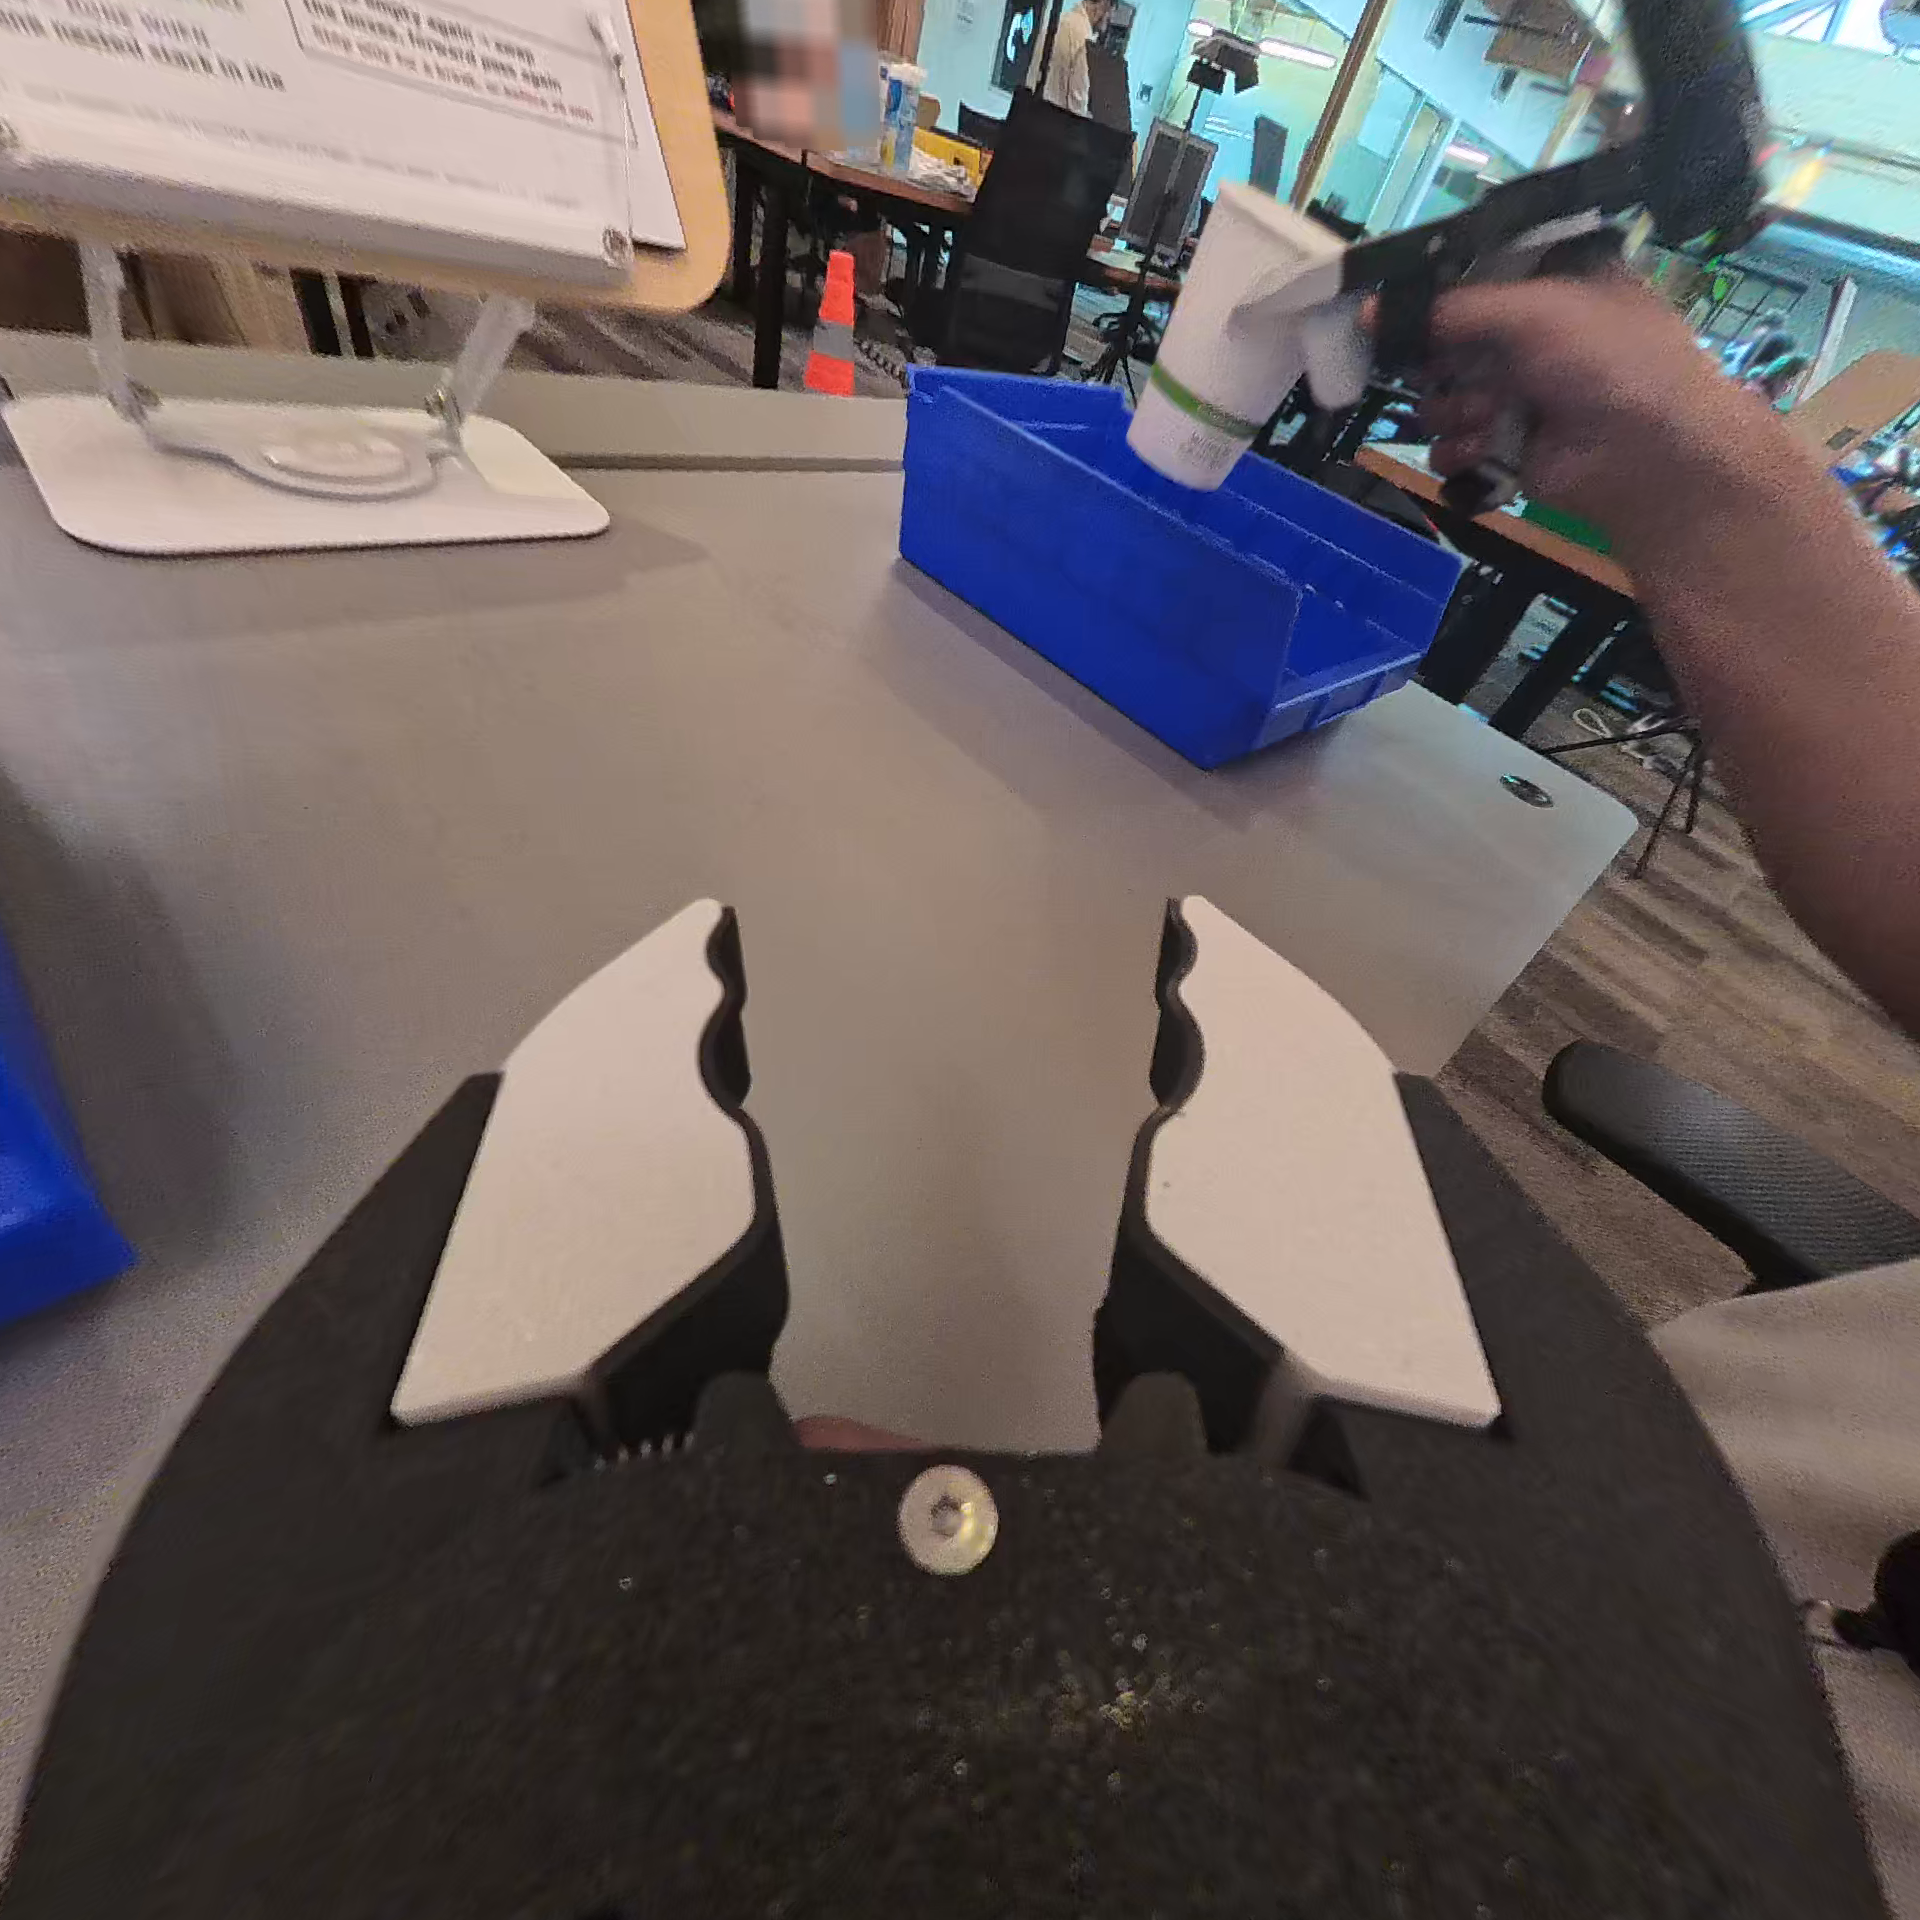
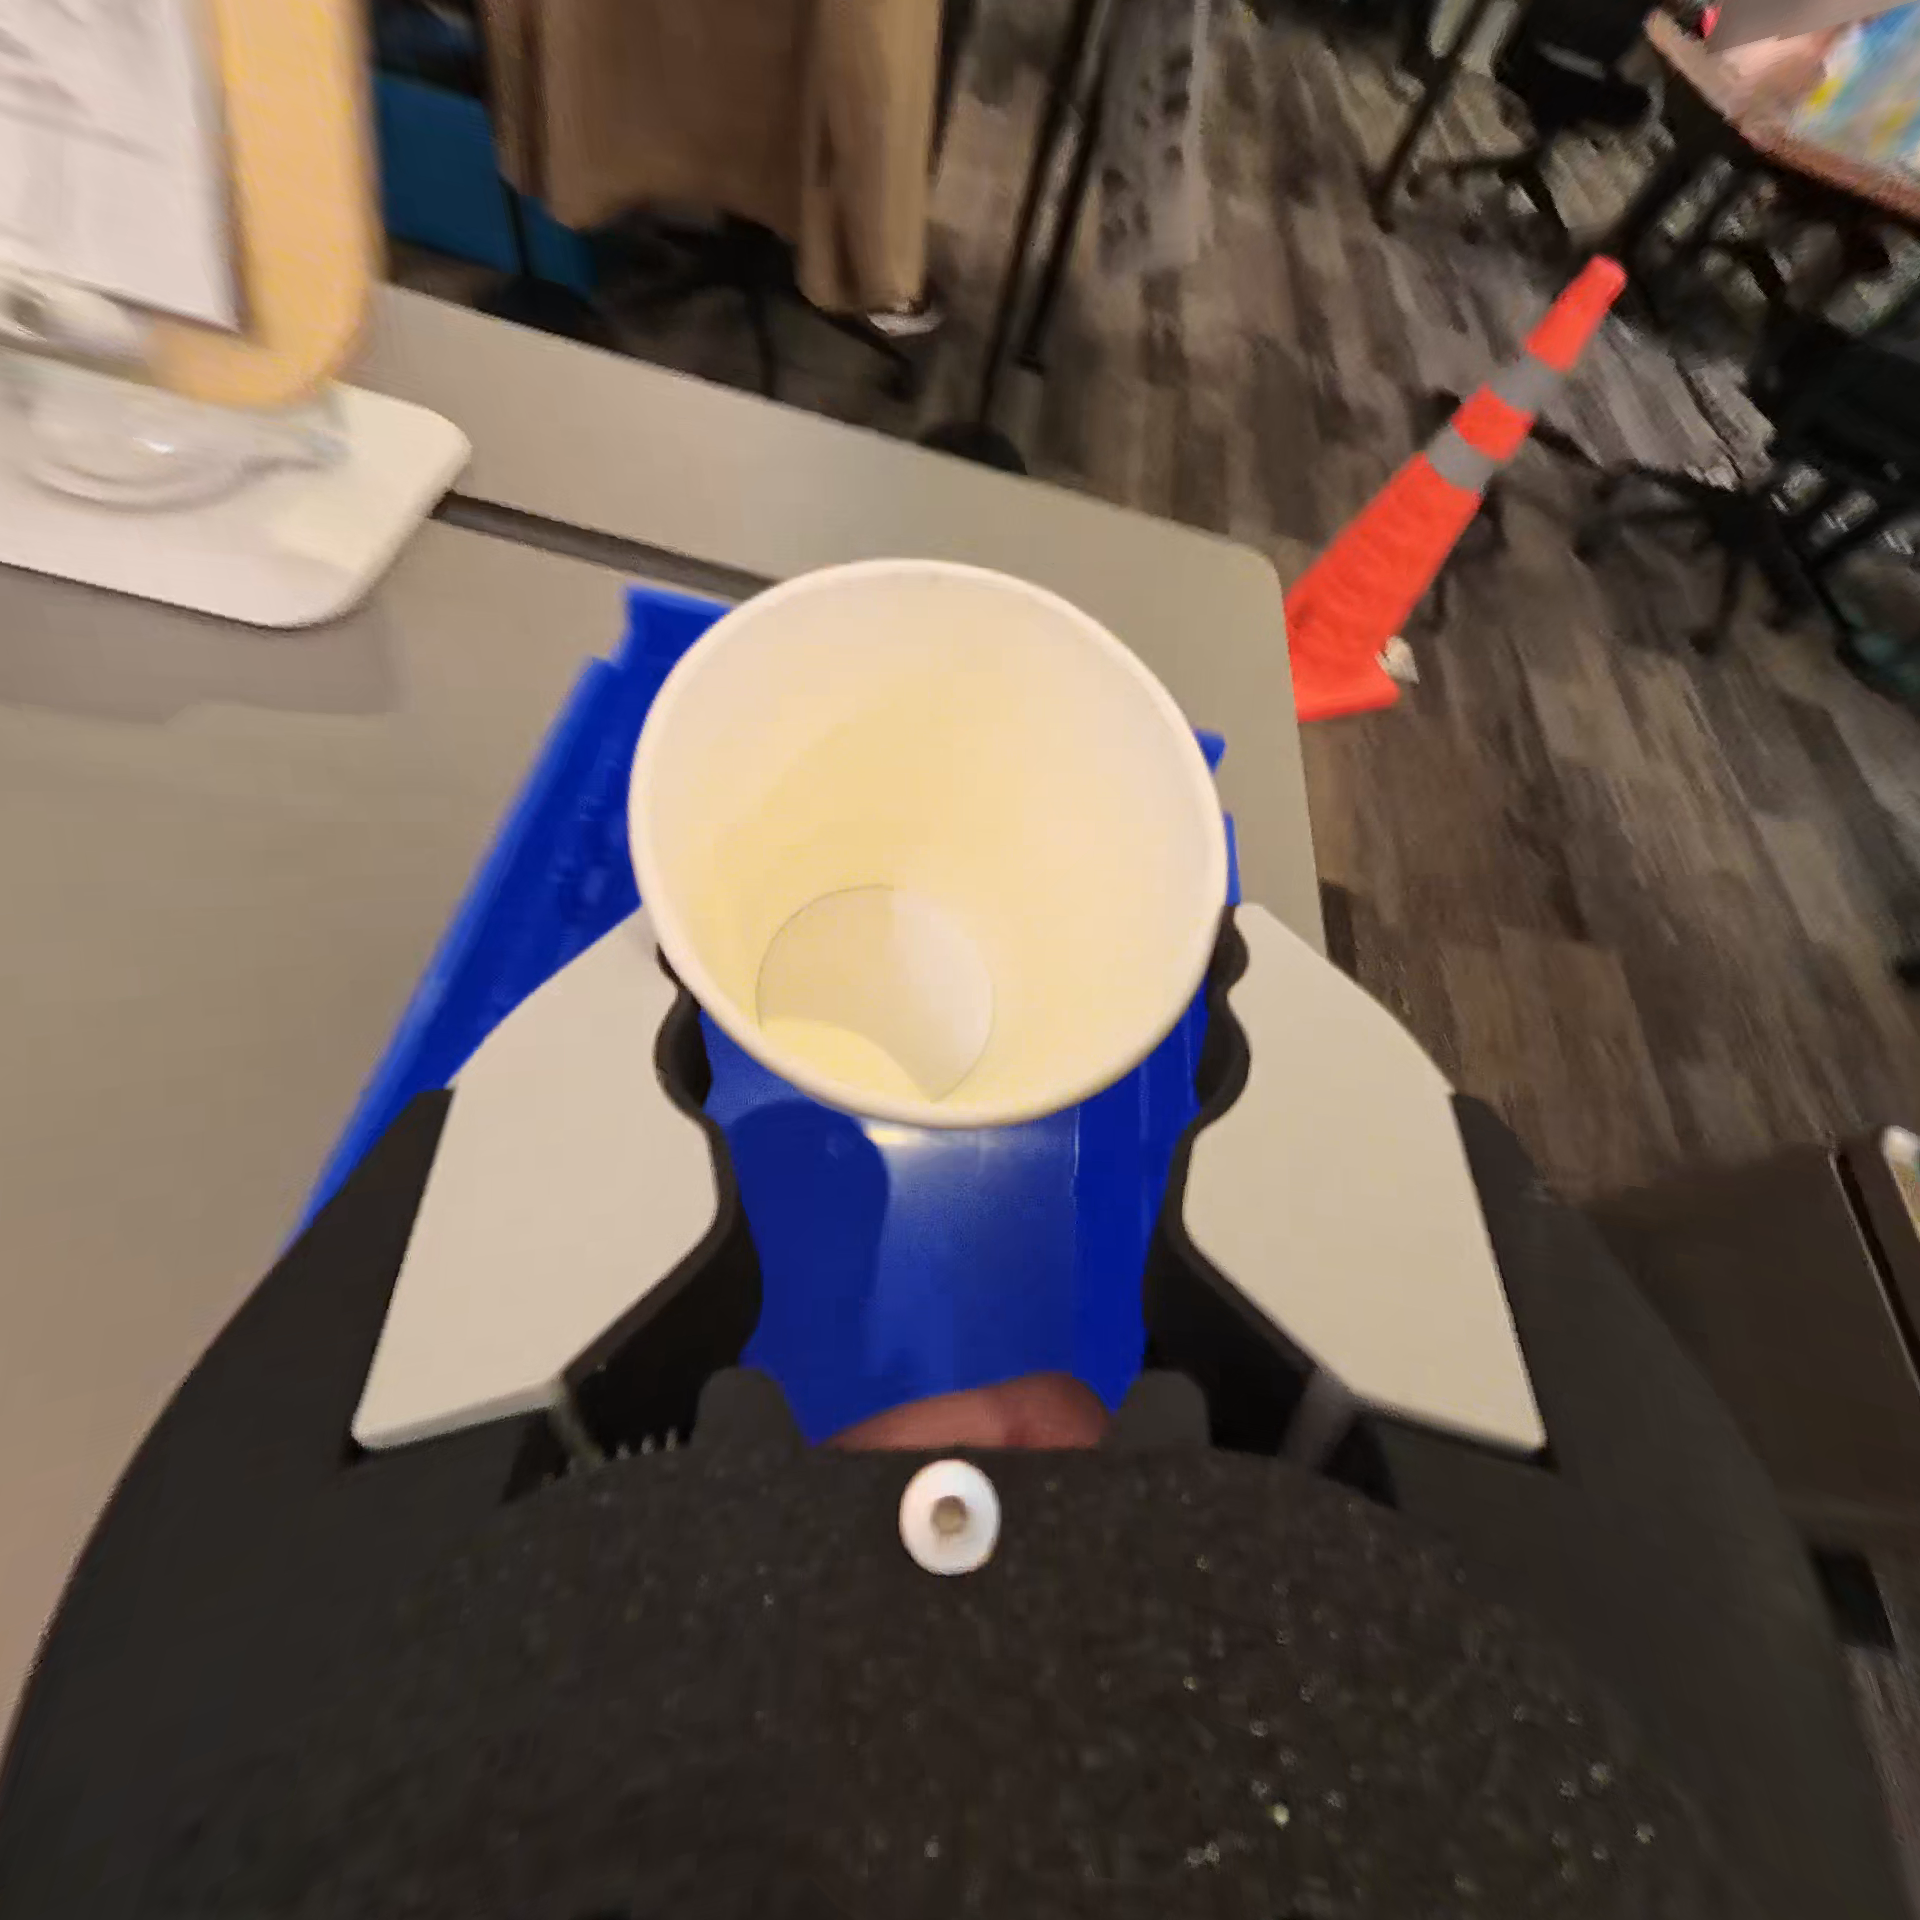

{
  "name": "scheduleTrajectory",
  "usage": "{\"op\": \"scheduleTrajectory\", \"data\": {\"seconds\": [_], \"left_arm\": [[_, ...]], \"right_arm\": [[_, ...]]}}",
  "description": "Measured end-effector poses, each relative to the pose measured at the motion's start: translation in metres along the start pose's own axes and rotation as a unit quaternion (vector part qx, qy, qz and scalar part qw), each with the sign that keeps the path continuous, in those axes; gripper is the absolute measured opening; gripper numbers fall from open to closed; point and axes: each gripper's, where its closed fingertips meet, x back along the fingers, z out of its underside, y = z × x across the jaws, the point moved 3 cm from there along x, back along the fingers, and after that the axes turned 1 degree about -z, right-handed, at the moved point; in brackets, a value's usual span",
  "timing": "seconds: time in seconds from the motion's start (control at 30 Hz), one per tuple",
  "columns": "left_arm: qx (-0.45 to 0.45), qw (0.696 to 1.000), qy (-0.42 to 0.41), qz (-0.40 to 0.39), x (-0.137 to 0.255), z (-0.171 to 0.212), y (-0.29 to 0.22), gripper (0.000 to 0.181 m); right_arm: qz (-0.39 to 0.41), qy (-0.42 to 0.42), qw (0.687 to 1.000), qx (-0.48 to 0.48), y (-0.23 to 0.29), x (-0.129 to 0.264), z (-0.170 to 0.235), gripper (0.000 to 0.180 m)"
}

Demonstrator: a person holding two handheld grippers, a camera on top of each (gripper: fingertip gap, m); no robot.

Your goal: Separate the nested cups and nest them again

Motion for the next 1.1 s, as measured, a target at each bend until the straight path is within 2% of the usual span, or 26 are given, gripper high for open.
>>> {"op": "scheduleTrajectory", "data": {"seconds": [0.17, 0.43, 0.57, 0.7, 0.8, 0.9, 1.0, 1.1], "left_arm": [[0.031, 0.999, 0.007, 0.016, -0.004, 0.002, 0.003, 0.076], [0.034, 0.999, 0.013, 0.014, -0.003, 0.006, 0.007, 0.076], [0.041, 0.999, 0.021, 0.022, -0.007, 0.010, 0.005, 0.079], [0.037, 0.999, 0.023, 0.006, -0.006, 0.011, 0.008, 0.079], [0.033, 0.999, 0.020, -0.026, -0.002, 0.010, 0.016, 0.079], [0.016, 0.995, 0.014, -0.096, 0.006, 0.009, 0.032, 0.080], [0.013, 0.981, 0.007, -0.192, 0.020, 0.013, 0.053, 0.080], [0.058, 0.961, -0.001, -0.270, 0.041, 0.019, 0.073, 0.081]], "right_arm": [[0.005, 0.082, 0.996, -0.025, 0.005, -0.051, 0.051, 0.094], [-0.006, 0.111, 0.994, -0.016, 0.012, -0.060, 0.064, 0.096], [-0.002, 0.079, 0.997, 0.005, 0.011, -0.046, 0.054, 0.097], [0.009, 0.017, 1.000, 0.003, 0.012, 0.005, 0.036, 0.098], [-0.064, -0.072, 0.994, -0.043, 0.051, 0.059, 0.023, 0.090], [-0.197, -0.152, 0.963, -0.100, 0.127, 0.105, 0.027, 0.085], [-0.321, -0.125, 0.930, -0.126, 0.213, 0.124, 0.059, 0.086], [-0.379, -0.076, 0.913, -0.128, 0.275, 0.129, 0.096, 0.084]]}}
